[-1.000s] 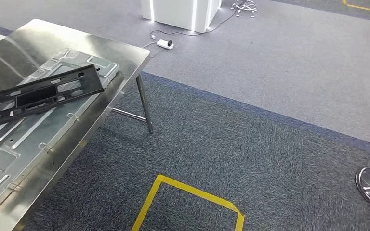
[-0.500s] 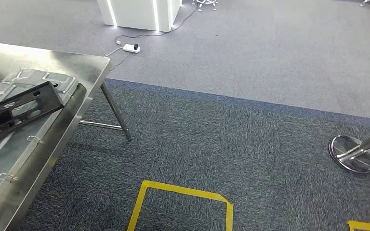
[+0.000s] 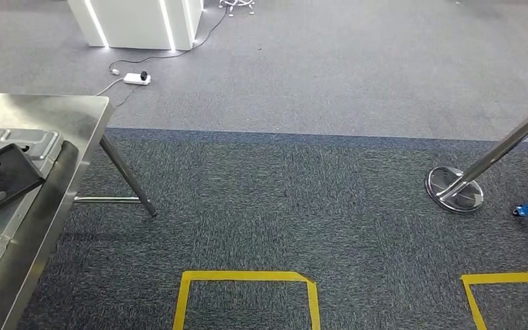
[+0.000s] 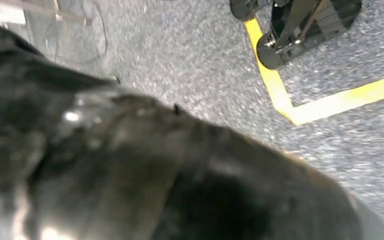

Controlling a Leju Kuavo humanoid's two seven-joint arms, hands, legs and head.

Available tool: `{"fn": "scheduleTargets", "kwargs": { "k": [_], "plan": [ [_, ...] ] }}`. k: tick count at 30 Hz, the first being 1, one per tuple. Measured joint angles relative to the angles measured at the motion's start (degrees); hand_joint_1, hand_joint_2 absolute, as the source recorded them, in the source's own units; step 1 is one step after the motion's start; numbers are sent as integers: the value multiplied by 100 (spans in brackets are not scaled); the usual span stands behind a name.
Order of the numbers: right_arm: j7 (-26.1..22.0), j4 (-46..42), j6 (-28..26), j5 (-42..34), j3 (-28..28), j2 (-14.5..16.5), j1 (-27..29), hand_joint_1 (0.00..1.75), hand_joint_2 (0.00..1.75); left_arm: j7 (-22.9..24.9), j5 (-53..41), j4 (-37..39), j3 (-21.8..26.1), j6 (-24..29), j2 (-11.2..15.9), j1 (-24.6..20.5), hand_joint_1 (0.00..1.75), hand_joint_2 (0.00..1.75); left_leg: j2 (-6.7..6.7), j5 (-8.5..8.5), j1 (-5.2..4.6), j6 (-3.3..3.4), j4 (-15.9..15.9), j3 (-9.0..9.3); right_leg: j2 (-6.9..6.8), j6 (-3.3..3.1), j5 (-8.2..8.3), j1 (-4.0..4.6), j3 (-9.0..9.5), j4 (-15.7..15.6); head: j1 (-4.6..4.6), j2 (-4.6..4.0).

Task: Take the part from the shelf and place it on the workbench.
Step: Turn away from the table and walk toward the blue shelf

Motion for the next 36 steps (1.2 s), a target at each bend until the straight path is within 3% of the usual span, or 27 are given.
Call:
{"fn": "scheduleTargets", "kwargs": {
  "k": [2, 3, 4, 5, 7, 9, 11, 12, 14, 16, 17, 18, 19, 20, 21, 23, 25, 27, 29, 31, 33, 34, 35, 36],
  "plan": [
    [-2, 0, 4, 4, 0, 1, -10, 0, 0, 1, -1, 0, 1, -1, 0, 19, 0, 0, 169, -15, -25, 17, -7, 5, -212, 25, -302, -2, -374, 731, 2, 0],
    [-2, 0, 4, 6, 0, 1, -9, 0, 0, 1, -1, 0, 2, -1, 1, 25, 0, 0, 251, -28, -36, 24, -7, 10, -250, 26, -327, -5, -471, 913, 2, 0],
    [-3, 0, 5, 7, 0, 1, -5, 0, 0, 2, -1, 0, 3, -1, 2, 24, 0, 0, 327, -42, -44, 26, -7, 23, -274, 16, -239, -5, -452, 870, 2, 0],
    [-3, 0, 5, 8, 0, 0, 1, 0, 0, 2, -1, 0, 3, -1, 3, 17, 0, 0, 393, -60, -51, 25, -8, 45, -309, -7, -61, 3, -310, 596, 2, 0],
    [-3, 0, 5, 8, 0, 0, 5, 0, 0, 1, -1, 0, 4, -1, 1, 3, 0, 0, 511, -104, -68, 7, -8, 99, -530, -91, 279, 67, 126, -222, 3, 0],
    [-6, 0, 5, 10, 0, 0, -10, 0, 0, 0, -1, 0, 4, -2, -4, -3, 0, 0, 623, -146, -84, -34, -12, 133, -706, -177, 369, 149, 345, -658, 2, 0],
    [-9, 0, 8, 12, 0, -1, -18, 0, 0, -2, -4, 0, 4, -9, -9, -24, 0, 0, 749, -173, -93, -84, -35, 183, -623, -234, 354, 179, 349, -710, 0, 0],
    [-9, 0, 10, 14, 0, -1, -13, 0, 0, -4, -6, 0, 4, -12, -10, -34, 0, 0, 739, -204, -91, -111, -20, 206, -555, -259, 369, 163, 371, -749, 0, 0],
    [-5, 0, 18, 20, 0, -1, -10, 0, 0, -13, -7, 0, 4, -18, -11, -41, 0, 0, 492, -384, -84, -160, 253, 116, -437, -316, 405, 109, 431, -838, -1, 0],
    [2, 0, 23, 26, 0, -1, -21, 0, 0, -20, -7, 0, 4, -19, -8, -23, 0, 0, 196, -720, -68, -192, 969, -250, -321, -351, 413, 78, 456, -864, -3, 0],
    [5, 0, 24, 27, 0, -1, -25, 0, 0, -19, -7, 0, 4, -19, -6, -12, 0, 0, 148, -847, -63, -204, 1345, -463, -249, -357, 410, 76, 459, -860, -5, 0],
    [6, 0, 25, 28, 0, 0, -25, 0, 0, -19, -7, 0, 5, -19, -4, -2, 0, 0, 133, -872, -57, -216, 1586, -618, -166, -360, 403, 74, 465, -853, -6, 0],
    [6, 0, 26, 30, 0, 0, -23, 0, 0, -17, -7, 0, 5, -19, -2, 4, 0, 0, 129, -775, -51, -225, 1614, -678, -79, -354, 395, 68, 474, -841, -6, 0],
    [6, 0, 27, 32, 0, 0, -21, 0, 0, -16, -7, 0, 6, -19, -1, 6, 0, 0, 113, -569, -42, -230, 1409, -626, 8, -341, 383, 59, 485, -825, -6, 0],
    [6, 0, 28, 34, 0, 0, -19, 0, 0, -16, -7, 0, 7, -19, 0, 6, 0, 0, 53, -305, -28, -235, 1036, -494, 90, -319, 363, 48, 494, -798, -5, 0],
    [6, 0, 29, 39, 0, 0, -26, 0, 0, -13, -8, 0, 8, -20, 2, 11, 0, 0, -198, -2, -4, -221, 360, -240, 236, -252, 313, 41, 465, -712, -4, 0],
    [6, 0, 31, 43, 0, 0, -28, 0, 0, -11, -12, 0, 9, -21, 6, 6, 0, 0, -327, 15, -9, -171, 145, -159, 350, -181, 298, 32, 405, -658, -3, 0],
    [6, 0, 33, 46, 0, -1, -11, 0, 0, -12, -16, 0, 10, -26, 8, -15, 0, 0, -209, 41, -16, -95, 108, -141, 411, -124, 303, 12, 375, -650, -3, 0],
    [6, 0, 37, 55, 1, -3, 1, 0, 0, -19, -16, 0, 11, -43, 9, -21, 0, 0, -69, 73, -2, -15, 47, -113, 188, -71, 149, 17, 271, -426, 3, 0],
    [7, 1, 45, 76, 2, -3, -9, 0, 0, -27, -16, 0, 11, -68, 8, -6, 0, 0, 80, 78, -5, 31, 21, -102, -135, -22, -186, 15, -41, 204, 9, 0],
    [11, 4, 49, 111, 9, -2, -15, 0, 0, -40, -14, 0, 11, -99, 9, 11, 0, 0, 246, 60, -14, 39, 22, -100, -247, 13, -386, -14, -371, 820, 10, 0],
    [14, 6, 48, 128, 15, -2, -11, 0, 0, -51, -13, 0, 11, -116, 10, 12, 0, 0, 325, 46, -16, 37, 23, -92, -270, 20, -336, -26, -407, 873, 9, 0],
    [18, 8, 48, 143, 21, -2, -5, 0, 0, -65, -12, 0, 11, -132, 12, 9, 0, 0, 395, 31, -17, 32, 23, -76, -297, 19, -186, -35, -322, 697, 10, 0],
    [20, 9, 47, 155, 26, -2, 2, 0, 0, -77, -10, 0, 11, -146, 12, 4, 0, 0, 454, 14, -17, 22, 22, -51, -359, 7, 25, -36, -128, 325, 9, 0]
  ]
}}
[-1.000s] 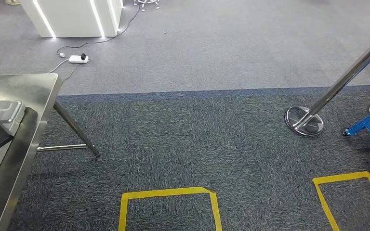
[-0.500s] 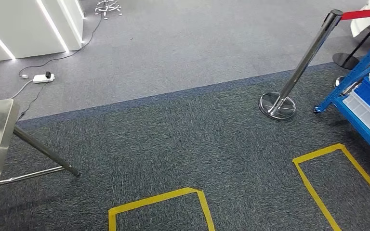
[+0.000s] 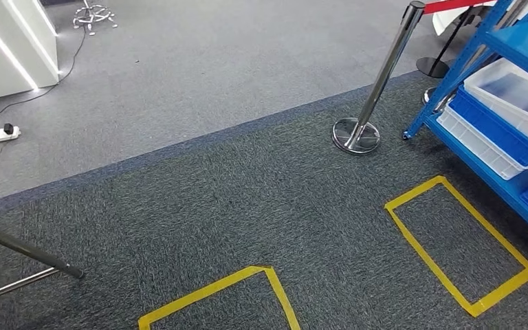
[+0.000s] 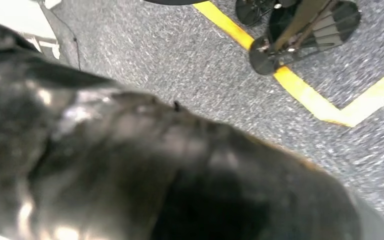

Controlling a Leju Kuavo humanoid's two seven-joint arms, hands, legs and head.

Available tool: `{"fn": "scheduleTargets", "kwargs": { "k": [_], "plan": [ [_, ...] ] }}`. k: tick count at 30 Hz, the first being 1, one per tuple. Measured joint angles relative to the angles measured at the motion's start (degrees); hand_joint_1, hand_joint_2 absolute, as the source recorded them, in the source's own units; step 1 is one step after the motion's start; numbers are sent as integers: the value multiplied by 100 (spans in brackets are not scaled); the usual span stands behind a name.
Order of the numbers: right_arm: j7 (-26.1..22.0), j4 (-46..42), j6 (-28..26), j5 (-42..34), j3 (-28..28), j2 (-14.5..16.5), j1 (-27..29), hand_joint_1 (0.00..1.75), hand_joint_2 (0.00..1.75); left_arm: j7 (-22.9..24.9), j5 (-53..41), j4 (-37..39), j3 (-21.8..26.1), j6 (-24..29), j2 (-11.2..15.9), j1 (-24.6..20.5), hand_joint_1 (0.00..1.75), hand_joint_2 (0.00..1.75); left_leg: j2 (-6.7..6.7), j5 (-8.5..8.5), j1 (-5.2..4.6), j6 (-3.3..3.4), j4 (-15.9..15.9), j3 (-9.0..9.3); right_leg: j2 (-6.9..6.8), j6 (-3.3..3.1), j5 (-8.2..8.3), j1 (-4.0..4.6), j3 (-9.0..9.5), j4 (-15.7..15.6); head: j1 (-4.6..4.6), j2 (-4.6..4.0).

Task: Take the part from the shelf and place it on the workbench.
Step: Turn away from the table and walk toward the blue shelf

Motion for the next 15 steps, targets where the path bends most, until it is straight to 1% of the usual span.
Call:
{"fn": "scheduleTargets", "kwargs": {
  "k": [1, 2, 3, 4, 5, 6, 7, 8, 9, 10, 11, 12, 13, 14, 15],
  "plan": [
    [2, 0, -1, 11, 4, 0, 3, 0, 0, -9, 2, 0, 0, -13, -1, -4, 0, 0, 53, -18, -1, -15, -2, 28, -122, -24, 159, 17, 217, -418, 0, 0],
    [4, 1, -1, 23, 7, 0, -1, 0, 0, -15, 3, 0, 0, -26, -1, -5, 0, 0, 104, -39, -7, -39, -4, 52, -228, -57, 269, 45, 393, -757, 0, 0],
    [5, 1, -1, 38, 12, 0, -7, 0, 0, -21, 6, 0, 0, -40, -2, -10, 0, 0, 151, -58, -11, -68, -5, 73, -303, -91, 312, 77, 495, -963, -2, 0],
    [6, 2, -1, 51, 17, -1, -11, 0, 0, -26, 7, 0, 0, -55, -2, -18, 0, 0, 202, -74, -13, -98, -10, 93, -324, -121, 296, 107, 520, -1033, -1, 0],
    [7, 2, -2, 60, 21, -2, -10, 0, 0, -33, 9, 0, 0, -70, -5, -29, 0, 0, 253, -86, -15, -132, -20, 117, -265, -149, 299, 124, 515, -1039, -2, 0],
    [8, 2, -2, 67, 25, -2, -6, 0, 0, -39, 10, 0, 0, -82, -7, -42, 0, 0, 267, -104, -6, -166, -17, 139, -200, -181, 311, 106, 530, -1062, -2, 0],
    [10, 3, -3, 73, 29, -2, -2, 0, 0, -45, 9, 0, 0, -89, -9, -49, 0, 0, 189, -152, 0, -194, 30, 144, -138, -212, 327, 86, 553, -1098, -1, 0],
    [14, 3, -2, 77, 34, -2, -3, 0, 0, -51, 9, 0, 0, -95, -10, -51, 0, 0, 58, -253, 6, -216, 169, 99, -82, -249, 348, 65, 580, -1136, -3, 0],
    [20, 4, -2, 82, 40, 0, -10, 0, 0, -56, 9, 0, 0, -102, -8, -46, 0, 0, -101, -413, 11, -230, 431, -14, -23, -279, 367, 44, 602, -1166, -3, 0],
    [28, 6, -1, 87, 45, 3, -16, 0, 0, -64, 10, 0, 0, -111, -6, -37, 0, 0, -240, -602, 11, -235, 786, -182, 33, -298, 369, 50, 604, -1172, -3, 0],
    [37, 8, 0, 91, 49, 5, -21, 0, 0, -74, 11, 0, 0, -122, -4, -24, 0, 0, -298, -772, 12, -239, 1180, -381, 96, -313, 369, 55, 601, -1169, -4, 0],
    [46, 11, 4, 96, 51, 8, -22, 0, 0, -86, 12, 0, 0, -133, -3, -10, 0, 0, -318, -863, 12, -244, 1494, -550, 172, -318, 367, 59, 600, -1165, -4, 0],
    [55, 15, 10, 101, 52, 10, -19, 0, 0, -98, 13, 0, 1, -140, -1, 1, 0, 0, -324, -840, 12, -246, 1630, -642, 252, -320, 363, 61, 603, -1157, -4, 0],
    [61, 19, 18, 104, 52, 11, -17, 0, 0, -108, 15, 0, 1, -145, 0, 9, 0, 0, -329, -699, 13, -243, 1545, -635, 340, -316, 358, 60, 609, -1146, -4, 0],
    [67, 22, 27, 107, 53, 13, -15, 0, 0, -113, 17, 0, 2, -147, 2, 12, 0, 0, -360, -467, 14, -236, 1239, -524, 428, -304, 350, 57, 615, -1130, -4, 0]
  ]
}}
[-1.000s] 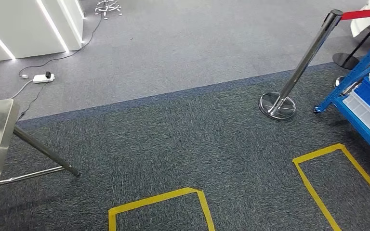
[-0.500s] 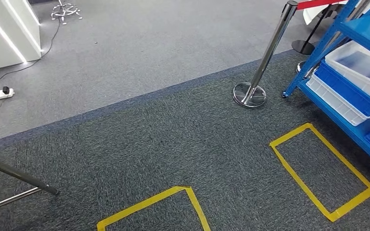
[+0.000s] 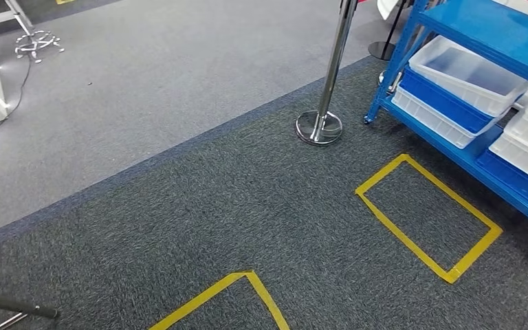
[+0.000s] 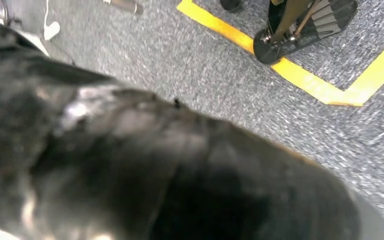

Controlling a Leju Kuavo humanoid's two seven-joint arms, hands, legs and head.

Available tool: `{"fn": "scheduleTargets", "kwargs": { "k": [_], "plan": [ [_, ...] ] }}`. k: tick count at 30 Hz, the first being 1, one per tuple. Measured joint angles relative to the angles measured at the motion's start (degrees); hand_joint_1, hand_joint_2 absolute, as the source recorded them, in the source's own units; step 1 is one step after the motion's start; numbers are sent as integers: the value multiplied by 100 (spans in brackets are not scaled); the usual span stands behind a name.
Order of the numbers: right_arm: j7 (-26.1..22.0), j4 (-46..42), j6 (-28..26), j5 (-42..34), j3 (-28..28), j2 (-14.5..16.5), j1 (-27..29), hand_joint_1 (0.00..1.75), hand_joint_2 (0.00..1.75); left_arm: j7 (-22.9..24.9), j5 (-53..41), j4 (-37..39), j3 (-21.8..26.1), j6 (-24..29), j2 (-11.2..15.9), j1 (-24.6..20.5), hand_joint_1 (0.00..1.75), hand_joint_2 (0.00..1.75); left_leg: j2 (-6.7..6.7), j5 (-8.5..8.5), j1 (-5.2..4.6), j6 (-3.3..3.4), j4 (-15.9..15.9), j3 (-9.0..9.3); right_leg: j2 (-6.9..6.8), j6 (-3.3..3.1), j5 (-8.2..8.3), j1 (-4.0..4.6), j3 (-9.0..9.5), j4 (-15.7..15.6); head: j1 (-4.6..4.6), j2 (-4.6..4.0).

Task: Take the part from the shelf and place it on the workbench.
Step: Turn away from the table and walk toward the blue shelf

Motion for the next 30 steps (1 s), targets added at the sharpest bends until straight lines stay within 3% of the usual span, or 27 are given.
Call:
{"fn": "scheduleTargets", "kwargs": {
  "k": [2, 4, 6, 8, 10, 11, 12, 13, 14, 16, 18, 20, 22, 24, 26, 27, 28, 29, 30],
  "plan": [
    [5, 5, 19, 4, 2, 7, -4, 0, 0, -4, 3, 0, 1, -3, 9, 2, 0, 0, -232, 390, 8, 26, -783, 301, 156, 46, -32, -3, -19, 65, 1, 0],
    [7, 8, 29, 10, 3, 13, -7, 0, 0, -6, 2, 0, 2, -6, 16, 0, 0, 0, -398, 486, 8, 58, -1148, 435, 272, 110, -50, -4, -69, 116, 2, 0],
    [8, 10, 28, 19, 4, 13, 9, 0, 0, -9, 1, 0, 4, -10, 21, -15, 0, 0, -308, 494, -1, 109, -1181, 456, 363, 180, -39, -17, -103, 113, 0, 0],
    [13, 13, 28, 30, 4, 12, 27, 0, 0, -14, 1, 0, 6, -19, 24, -23, 0, 0, -175, 531, 9, 186, -1244, 498, 166, 244, -118, -18, -158, 229, 9, 0],
    [20, 15, 28, 42, 4, 13, 19, 0, 0, -20, -2, 0, 7, -33, 25, -14, 0, 0, -31, 545, 15, 236, -1285, 519, -190, 300, -417, -19, -408, 745, 27, 0],
    [22, 16, 29, 49, 4, 14, 12, 0, 0, -22, -3, 0, 8, -39, 25, -3, 0, 0, 49, 537, 12, 247, -1286, 520, -286, 327, -601, -32, -611, 1134, 34, 0],
    [23, 16, 30, 53, 5, 14, 7, 0, 0, -22, -2, 0, 8, -44, 26, 7, 0, 0, 135, 525, 9, 245, -1284, 521, -321, 349, -720, -48, -795, 1478, 34, 0],
    [23, 17, 31, 57, 5, 14, 7, 0, 0, -22, -1, 0, 9, -46, 26, 14, 0, 0, 219, 509, 8, 243, -1282, 528, -338, 364, -739, -61, -900, 1667, 33, 0],
    [23, 17, 31, 58, 6, 14, 12, 0, 0, -23, 0, 0, 9, -47, 27, 15, 0, 0, 296, 492, 8, 237, -1281, 544, -355, 372, -645, -71, -890, 1637, 33, 0],
    [27, 17, 31, 61, 6, 14, 24, 0, 0, -29, 1, 0, 10, -52, 26, 8, 0, 0, 420, 450, 8, 211, -1281, 602, -484, 350, -249, -68, -529, 942, 34, 0],
    [32, 17, 31, 69, 7, 13, 19, 0, 0, -40, -3, 0, 11, -61, 25, 5, 0, 0, 526, 402, -10, 155, -1285, 655, -719, 270, -27, -9, -175, 269, 34, 0],
    [33, 17, 31, 76, 9, 13, 10, 0, 0, -49, -8, 0, 12, -67, 25, -7, 0, 0, 631, 364, -22, 89, -1296, 695, -782, 188, -43, 48, -106, 109, 32, 0],
    [34, 17, 31, 79, 13, 12, 18, 0, 0, -59, -11, 0, 12, -71, 25, -32, 0, 0, 712, 323, -18, 22, -1310, 769, -645, 125, -35, 34, -92, 70, 31, 0],
    [37, 17, 31, 84, 17, 13, 19, 0, 0, -68, -14, 0, 12, -74, 25, -42, 0, 0, 501, 133, -7, -30, -1074, 720, -510, 55, -8, -5, -42, 8, 20, 0],
    [39, 17, 32, 89, 26, 14, 7, 0, 0, -73, -16, 0, 12, -79, 25, -32, 0, 0, 159, -230, 7, -50, -359, 379, -379, 4, 3, -11, -23, -13, 7, 0],
    [39, 17, 32, 91, 31, 14, 4, 0, 0, -72, -17, 0, 12, -80, 25, -24, 0, 0, 76, -374, 8, -53, 42, 164, -303, -12, 1, 1, -23, -9, 3, 0],
    [39, 17, 33, 94, 34, 14, 5, 0, 0, -71, -19, 0, 12, -81, 25, -14, 0, 0, 46, -411, 7, -50, 307, 1, -216, -21, -4, 13, -18, -3, 4, 0],
    [40, 17, 33, 96, 36, 14, 8, 0, 0, -70, -20, 0, 13, -83, 25, -4, 0, 0, 33, -318, 6, -40, 351, -67, -123, -25, -12, 24, -10, 7, 4, 0],
    [40, 17, 33, 98, 36, 14, 11, 0, 0, -69, -21, 0, 13, -84, 25, 5, 0, 0, 14, -115, 6, -21, 165, -30, -28, -24, -21, 33, 1, 20, 4, 0]
  ]
}}
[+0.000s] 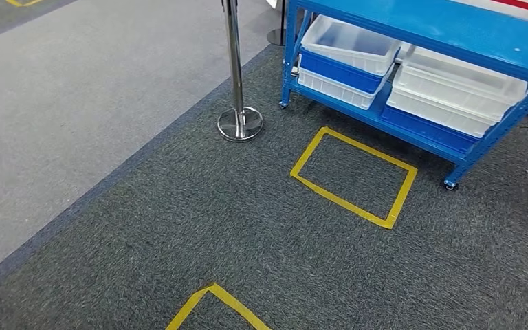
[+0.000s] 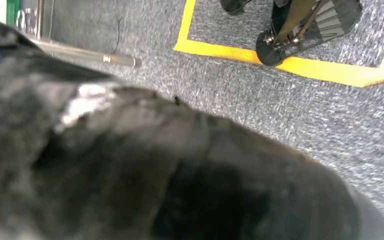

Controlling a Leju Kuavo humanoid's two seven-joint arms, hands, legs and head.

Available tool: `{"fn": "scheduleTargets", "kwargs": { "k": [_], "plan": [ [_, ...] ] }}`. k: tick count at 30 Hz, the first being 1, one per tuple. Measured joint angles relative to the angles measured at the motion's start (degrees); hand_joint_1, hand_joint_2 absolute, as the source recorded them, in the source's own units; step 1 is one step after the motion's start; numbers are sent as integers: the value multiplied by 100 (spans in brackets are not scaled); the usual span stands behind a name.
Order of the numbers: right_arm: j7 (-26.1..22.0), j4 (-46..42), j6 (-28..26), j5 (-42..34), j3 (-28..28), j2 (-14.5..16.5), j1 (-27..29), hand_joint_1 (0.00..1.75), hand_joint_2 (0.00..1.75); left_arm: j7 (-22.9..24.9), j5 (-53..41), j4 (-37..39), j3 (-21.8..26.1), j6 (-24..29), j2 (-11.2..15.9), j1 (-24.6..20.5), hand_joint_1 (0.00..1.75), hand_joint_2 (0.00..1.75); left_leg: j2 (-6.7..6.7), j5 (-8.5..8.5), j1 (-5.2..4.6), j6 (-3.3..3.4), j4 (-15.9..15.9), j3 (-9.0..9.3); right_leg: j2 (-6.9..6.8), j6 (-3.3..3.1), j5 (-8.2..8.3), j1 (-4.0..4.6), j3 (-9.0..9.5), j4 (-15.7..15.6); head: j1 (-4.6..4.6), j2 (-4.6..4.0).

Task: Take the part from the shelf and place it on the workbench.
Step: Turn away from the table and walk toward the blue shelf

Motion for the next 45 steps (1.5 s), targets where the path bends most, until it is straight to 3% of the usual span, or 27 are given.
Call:
{"fn": "scheduleTargets", "kwargs": {
  "k": [2, 3, 5, 7, 9, 11, 13, 14, 15, 16, 18, 20, 22, 23, 25, 27, 28, 29, 30, 32, 34, 39, 41, 43, 44, 45],
  "plan": [
    [1, 2, 1, 4, 3, 7, 0, 0, 0, 2, -1, 0, 1, -2, 7, 14, 0, 0, -191, 468, -5, 66, -763, 256, 165, 18, -28, 13, 6, 38, 4, 0],
    [1, 4, 2, 9, 4, 12, -5, 0, 0, 2, -1, 0, 2, -2, 12, 17, 0, 0, -306, 596, -6, 92, -1084, 364, 233, 37, -41, 13, -8, 62, 4, 0],
    [2, 7, 4, 22, 7, 20, -4, 0, 0, 4, -4, 0, 3, -5, 21, 1, 0, 0, -434, 627, -27, 126, -1338, 451, 344, 101, -46, -13, -54, 82, 6, 0],
    [3, 7, 4, 35, 7, 13, 18, 0, 0, 5, -5, 0, 3, -9, 17, -26, 0, 0, -324, 658, -27, 162, -1402, 488, 410, 176, -37, -39, -79, 76, 4, 0],
    [3, 7, 8, 45, 8, 5, 27, 0, 0, 7, -6, 0, 4, -15, 12, -26, 0, 0, -186, 698, 5, 231, -1490, 537, 178, 234, -164, -19, -168, 261, 17, 0],
    [3, 8, 17, 55, 10, 2, 15, 0, 0, 7, -10, 0, 5, -23, 9, -11, 0, 0, -30, 699, 14, 276, -1532, 566, -160, 290, -496, -25, -484, 879, 32, 0],
    [3, 8, 23, 69, 17, 2, 6, 0, 0, 8, -12, 0, 5, -30, 8, 3, 0, 0, 139, 668, 12, 276, -1530, 582, -274, 354, -725, -81, -840, 1529, 33, 0],
    [3, 7, 25, 74, 25, 1, 7, 0, 0, 9, -12, 0, 5, -31, 7, 5, 0, 0, 218, 648, 15, 266, -1529, 599, -297, 384, -688, -112, -896, 1615, 33, 0],
    [2, 7, 26, 79, 33, -2, 10, 0, 0, 9, -11, 0, 5, -32, 4, 4, 0, 0, 291, 624, 22, 248, -1528, 627, -330, 408, -538, -141, -824, 1460, 34, 0],
    [1, 7, 26, 80, 40, -6, 15, 0, 0, 9, -11, 0, 5, -33, 2, 3, 0, 0, 356, 595, 31, 223, -1525, 665, -393, 423, -320, -162, -645, 1114, 34, 0],
    [-1, 7, 28, 86, 51, -14, 12, 0, 0, 9, -11, 0, 5, -36, 1, 2, 0, 0, 473, 522, 25, 148, -1512, 731, -639, 406, -20, -147, -251, 356, 33, 0],
    [0, 7, 29, 103, 58, -17, 4, 0, 0, 9, -16, 0, 5, -39, 1, -14, 0, 0, 568, 466, 0, 70, -1505, 777, -741, 334, 7, -98, -114, 78, 25, 0],
    [21, 8, 28, 127, 62, -18, 10, 0, 0, 8, -26, 0, 4, -45, 0, -47, 0, 0, 638, 429, 5, 3, -1514, 838, -617, 252, -5, -90, -116, 74, 20, 0],
    [45, 9, 30, 140, 64, -18, 14, 0, 0, 7, -31, 0, 3, -50, 1, -59, 0, 0, 582, 377, 15, -29, -1474, 852, -568, 212, -3, -99, -100, 55, 21, 0],
    [120, 10, 62, 171, 73, -19, 2, 0, 0, 4, -43, 0, 3, -62, 2, -56, 0, 0, 319, 121, 40, -64, -1101, 708, -482, 128, 9, -125, -66, 13, 17, 0],
    [193, 15, 124, 196, 84, -19, -16, 0, 0, 2, -54, 0, 3, -73, 4, -34, 0, 0, 84, -216, 44, -64, -366, 331, -411, 77, -3, -105, -63, 15, 13, 0],
    [225, 21, 162, 210, 92, -19, -20, 0, 0, 1, -65, 0, 3, -81, 4, -23, 0, 0, 48, -297, 43, -63, -50, 142, -364, 63, -12, -94, -61, 23, 13, 0],
    [253, 28, 194, 228, 102, -18, -20, 0, 0, -2, -75, 0, 2, -89, 5, -12, 0, 0, 35, -267, 43, -59, 98, 25, -316, 56, -25, -85, -55, 34, 13, 0],
    [278, 36, 226, 249, 113, -17, -20, 0, 0, -8, -86, 0, 2, -97, 6, -4, 0, 0, 29, -129, 43, -51, 39, 0, -271, 56, -40, -80, -47, 50, 13, 0],
    [329, 51, 295, 289, 137, -16, -16, 0, 0, -23, -101, 0, 0, -103, 10, 4, 0, 0, 15, 324, 42, -14, -583, 194, -200, 81, -82, -78, -22, 85, 13, 0],
    [385, 67, 365, 330, 163, -15, -18, 0, 0, -34, -108, 0, -4, -105, 15, -5, 0, 0, -20, 561, 24, 30, -1152, 392, -164, 139, -126, -61, -21, 129, 15, 0],
    [442, 79, 422, 392, 216, -16, -13, 0, 0, -39, -111, 0, -15, -119, 21, -22, 0, 0, -24, 595, 12, 171, -1365, 497, -178, 309, -217, -72, -37, 214, 20, 0],
    [455, 79, 423, 403, 228, -16, -12, 0, 0, -39, -111, 0, -16, -126, 21, -24, 0, 0, 5, 614, 29, 232, -1417, 539, -244, 363, -488, -93, -275, 720, 24, 0],
    [468, 81, 426, 417, 241, -15, -12, 0, 0, -39, -109, 0, -17, -131, 20, -17, 0, 0, 32, 594, 23, 256, -1421, 552, -276, 409, -768, -108, -670, 1436, 24, 0],
    [473, 83, 428, 423, 246, -15, -9, 0, 0, -39, -107, 0, -17, -133, 20, -12, 0, 0, 43, 577, 21, 257, -1420, 567, -283, 422, -778, -114, -793, 1629, 24, 0],
    [477, 84, 429, 433, 249, -15, -3, 0, 0, -39, -106, 0, -17, -134, 20, -8, 0, 0, 47, 556, 20, 252, -1419, 591, -291, 428, -674, -119, -812, 1611, 24, 0]
  ]
}}
